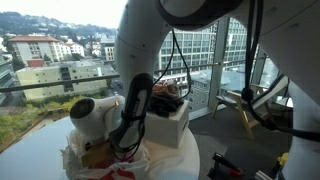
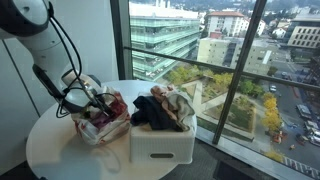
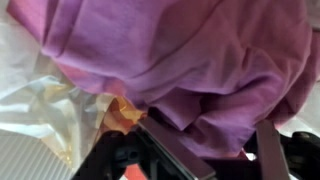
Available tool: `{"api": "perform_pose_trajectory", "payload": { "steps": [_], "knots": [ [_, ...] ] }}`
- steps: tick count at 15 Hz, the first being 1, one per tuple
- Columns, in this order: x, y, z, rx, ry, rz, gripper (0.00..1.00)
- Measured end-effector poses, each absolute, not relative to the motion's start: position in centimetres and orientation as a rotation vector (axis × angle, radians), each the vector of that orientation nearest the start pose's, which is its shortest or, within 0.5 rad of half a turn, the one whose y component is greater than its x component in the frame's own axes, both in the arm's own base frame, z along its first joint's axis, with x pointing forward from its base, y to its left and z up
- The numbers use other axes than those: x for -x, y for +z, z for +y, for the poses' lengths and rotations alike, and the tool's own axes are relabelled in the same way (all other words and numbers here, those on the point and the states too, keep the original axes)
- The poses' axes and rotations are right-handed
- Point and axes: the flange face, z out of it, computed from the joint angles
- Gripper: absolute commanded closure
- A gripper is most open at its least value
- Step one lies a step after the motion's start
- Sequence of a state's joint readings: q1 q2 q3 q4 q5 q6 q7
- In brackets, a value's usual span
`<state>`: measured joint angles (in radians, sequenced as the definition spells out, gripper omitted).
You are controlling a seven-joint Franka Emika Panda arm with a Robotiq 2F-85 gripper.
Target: Pick up all the items from the plastic bag and put them on the white basket
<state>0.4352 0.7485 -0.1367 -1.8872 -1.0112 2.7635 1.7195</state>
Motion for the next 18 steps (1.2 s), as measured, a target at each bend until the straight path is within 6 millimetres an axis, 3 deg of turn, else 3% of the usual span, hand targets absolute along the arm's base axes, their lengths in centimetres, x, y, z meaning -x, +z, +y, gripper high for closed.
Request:
{"api": "perform_pose_trajectory", "payload": {
  "steps": [5,8,9,15,18],
  "knots": [
    [-57.9,10.1,21.9,3.141,-0.775,0.756,0.89],
    [-58.2,10.9,21.9,3.123,-0.791,0.775,0.93],
    [-58.4,11.3,21.8,3.113,-0.802,0.79,0.89],
    [-59.3,15.7,20.3,3.071,-0.858,0.854,0.89],
    [-58.5,17.5,20.1,3.129,-0.715,0.842,0.89]
  ]
}}
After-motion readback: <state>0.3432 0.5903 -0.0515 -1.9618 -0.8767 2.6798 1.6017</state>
